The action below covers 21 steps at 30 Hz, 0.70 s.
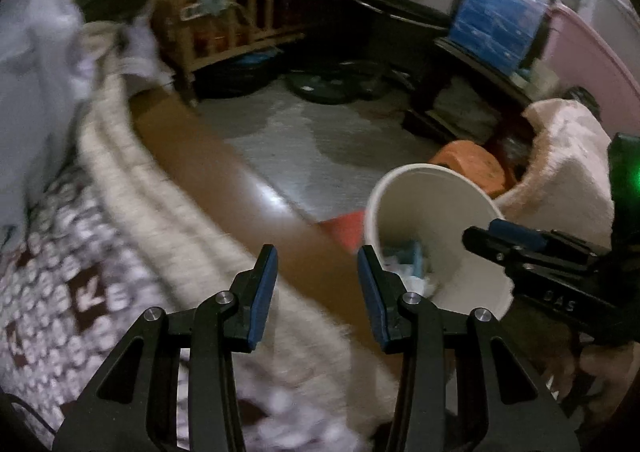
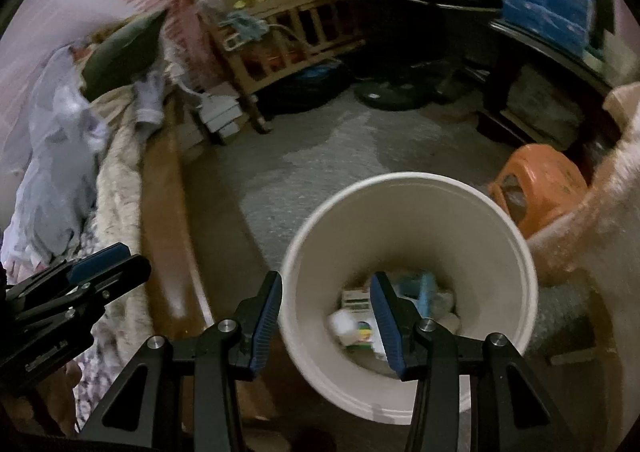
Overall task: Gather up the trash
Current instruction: 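Swing both open tools back toward the bed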
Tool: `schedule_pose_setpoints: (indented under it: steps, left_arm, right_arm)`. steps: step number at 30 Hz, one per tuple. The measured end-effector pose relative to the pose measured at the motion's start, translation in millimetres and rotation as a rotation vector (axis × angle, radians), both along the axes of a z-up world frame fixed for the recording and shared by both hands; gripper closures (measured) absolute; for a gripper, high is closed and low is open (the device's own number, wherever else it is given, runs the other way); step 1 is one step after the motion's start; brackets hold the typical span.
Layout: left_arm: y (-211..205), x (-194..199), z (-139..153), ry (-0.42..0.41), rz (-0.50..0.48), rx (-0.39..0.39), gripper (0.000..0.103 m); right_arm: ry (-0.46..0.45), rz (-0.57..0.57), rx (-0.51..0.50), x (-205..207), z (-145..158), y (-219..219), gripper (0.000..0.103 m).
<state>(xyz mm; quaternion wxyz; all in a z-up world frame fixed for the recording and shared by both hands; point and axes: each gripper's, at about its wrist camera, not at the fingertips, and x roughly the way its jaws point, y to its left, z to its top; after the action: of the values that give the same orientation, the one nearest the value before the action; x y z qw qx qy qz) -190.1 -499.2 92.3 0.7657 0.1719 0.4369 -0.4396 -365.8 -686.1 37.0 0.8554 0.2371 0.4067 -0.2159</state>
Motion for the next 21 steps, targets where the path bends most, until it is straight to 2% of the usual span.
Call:
schedule_pose_setpoints:
  steps: [11,21]
  left_arm:
    - [89.2,49.0,1.1,-0.026,0.190,0.030,0.064]
    - [203.1,102.5,-2.6,-0.021,0.418,0.063,0.064]
  right_arm:
    - [-0.023,0.186,-0.018,59.5,17.2,67.9,0.054]
    - [-0.021,0.380,-0.017,119.3,19.7,145.8,0.051]
